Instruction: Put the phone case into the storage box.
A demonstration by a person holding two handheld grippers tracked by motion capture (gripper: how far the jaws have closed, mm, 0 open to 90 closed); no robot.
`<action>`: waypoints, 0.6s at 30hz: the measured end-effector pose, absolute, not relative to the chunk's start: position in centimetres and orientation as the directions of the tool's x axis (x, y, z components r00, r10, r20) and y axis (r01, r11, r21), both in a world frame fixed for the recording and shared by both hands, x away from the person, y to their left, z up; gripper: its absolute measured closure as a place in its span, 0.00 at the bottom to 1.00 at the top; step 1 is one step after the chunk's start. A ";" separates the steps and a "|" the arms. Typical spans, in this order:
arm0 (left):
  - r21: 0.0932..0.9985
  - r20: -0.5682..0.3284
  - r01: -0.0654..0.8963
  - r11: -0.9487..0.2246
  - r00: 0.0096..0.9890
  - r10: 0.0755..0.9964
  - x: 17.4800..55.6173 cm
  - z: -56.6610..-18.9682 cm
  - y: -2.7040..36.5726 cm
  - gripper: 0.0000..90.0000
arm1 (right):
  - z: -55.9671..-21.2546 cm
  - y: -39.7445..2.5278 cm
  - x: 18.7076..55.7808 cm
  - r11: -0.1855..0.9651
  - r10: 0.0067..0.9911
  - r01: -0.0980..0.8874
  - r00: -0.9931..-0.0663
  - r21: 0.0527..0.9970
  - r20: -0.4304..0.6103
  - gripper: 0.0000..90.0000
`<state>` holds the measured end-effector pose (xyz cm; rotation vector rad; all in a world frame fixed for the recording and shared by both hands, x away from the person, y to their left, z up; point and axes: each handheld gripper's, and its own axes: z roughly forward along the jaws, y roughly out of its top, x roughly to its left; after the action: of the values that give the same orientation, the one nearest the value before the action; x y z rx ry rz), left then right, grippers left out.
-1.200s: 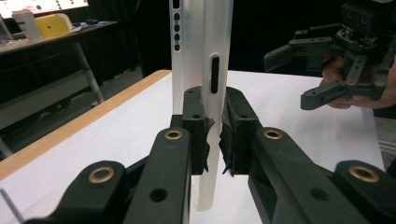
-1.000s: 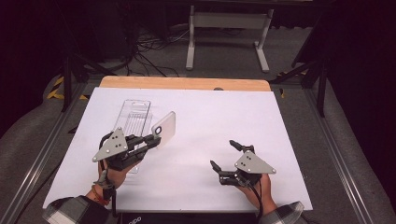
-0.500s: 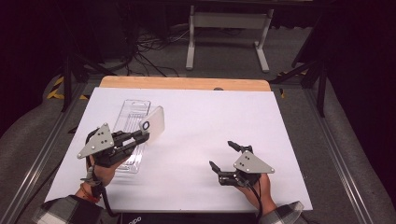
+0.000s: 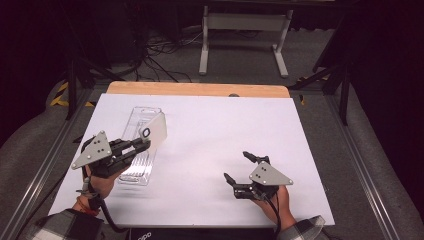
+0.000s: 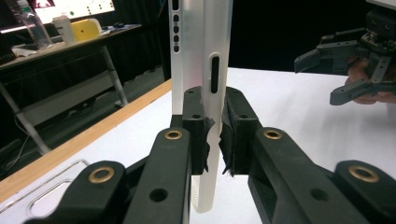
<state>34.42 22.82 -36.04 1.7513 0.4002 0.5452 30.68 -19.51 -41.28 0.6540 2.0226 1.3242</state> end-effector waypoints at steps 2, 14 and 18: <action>0.969 0.148 -0.013 -0.247 0.830 0.537 34.6 -36.0 23.4 0.91 | -41.3 -19.5 30.7 0.370 0.697 0.068 -0.680 0.926 -0.229 0.16; 0.965 0.147 0.004 -0.261 0.818 0.555 35.5 -36.5 25.6 0.91 | -41.4 -19.4 30.7 0.372 0.693 0.063 -0.682 0.926 -0.232 0.17; 0.961 0.145 0.017 -0.276 0.817 0.557 35.9 -36.7 26.1 0.91 | -41.4 -19.4 30.7 0.375 0.694 0.065 -0.681 0.925 -0.234 0.17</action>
<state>35.88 26.11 -36.75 1.7893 0.4416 0.5542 30.72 -19.45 -41.41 0.6520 2.0235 1.3211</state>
